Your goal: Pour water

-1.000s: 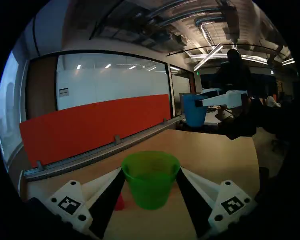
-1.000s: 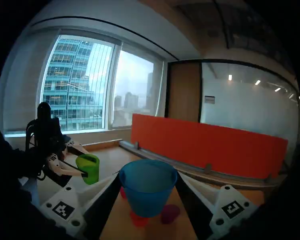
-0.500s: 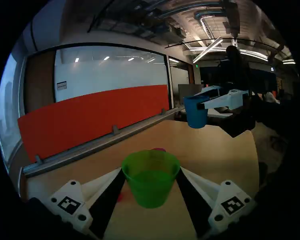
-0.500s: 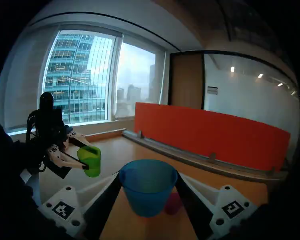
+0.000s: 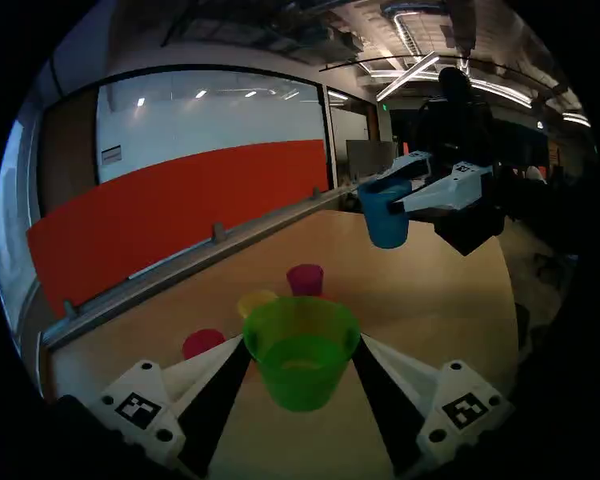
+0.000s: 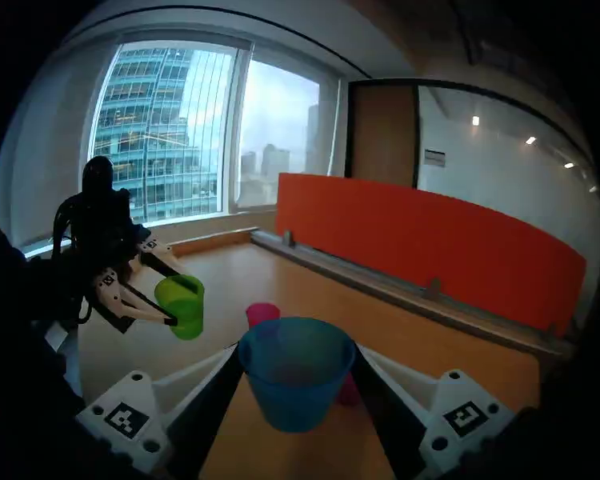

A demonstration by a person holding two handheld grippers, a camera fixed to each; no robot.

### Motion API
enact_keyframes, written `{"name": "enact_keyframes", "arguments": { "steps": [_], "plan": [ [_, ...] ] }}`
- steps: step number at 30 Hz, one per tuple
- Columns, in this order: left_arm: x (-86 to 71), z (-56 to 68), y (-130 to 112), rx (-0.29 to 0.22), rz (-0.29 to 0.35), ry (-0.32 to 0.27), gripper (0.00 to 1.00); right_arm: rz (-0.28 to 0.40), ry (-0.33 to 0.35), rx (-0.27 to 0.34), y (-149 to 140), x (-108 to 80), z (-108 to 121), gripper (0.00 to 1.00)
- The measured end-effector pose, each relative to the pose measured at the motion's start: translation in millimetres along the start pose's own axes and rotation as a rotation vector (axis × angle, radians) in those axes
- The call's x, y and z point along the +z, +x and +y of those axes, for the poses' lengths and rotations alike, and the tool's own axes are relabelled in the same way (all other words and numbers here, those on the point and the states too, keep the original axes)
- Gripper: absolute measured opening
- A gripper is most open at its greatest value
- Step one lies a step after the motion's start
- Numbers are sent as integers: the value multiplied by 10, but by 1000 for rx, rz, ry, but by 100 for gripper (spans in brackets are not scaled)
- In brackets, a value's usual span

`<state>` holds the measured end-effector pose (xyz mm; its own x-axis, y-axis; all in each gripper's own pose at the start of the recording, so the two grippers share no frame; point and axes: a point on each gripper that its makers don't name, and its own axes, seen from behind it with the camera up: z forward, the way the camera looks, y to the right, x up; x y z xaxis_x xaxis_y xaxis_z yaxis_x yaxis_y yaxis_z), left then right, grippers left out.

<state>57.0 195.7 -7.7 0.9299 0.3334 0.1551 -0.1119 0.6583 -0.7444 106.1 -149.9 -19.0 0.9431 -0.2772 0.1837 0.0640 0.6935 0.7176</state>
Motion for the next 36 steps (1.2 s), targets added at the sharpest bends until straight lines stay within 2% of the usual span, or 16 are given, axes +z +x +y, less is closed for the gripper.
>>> {"name": "enact_keyframes", "arguments": {
  "steps": [12,30,36],
  "plan": [
    [96,70,-424,2,-132,-38,86,-104,34,-15,-392,110,-37,93],
    [207,76,-797,-9,-256,-75,86,-255,92,22,-982,267,-102,93],
    [252,73,-905,-12,-287,-85,86,-300,100,14,-1188,303,-119,93]
  ]
}}
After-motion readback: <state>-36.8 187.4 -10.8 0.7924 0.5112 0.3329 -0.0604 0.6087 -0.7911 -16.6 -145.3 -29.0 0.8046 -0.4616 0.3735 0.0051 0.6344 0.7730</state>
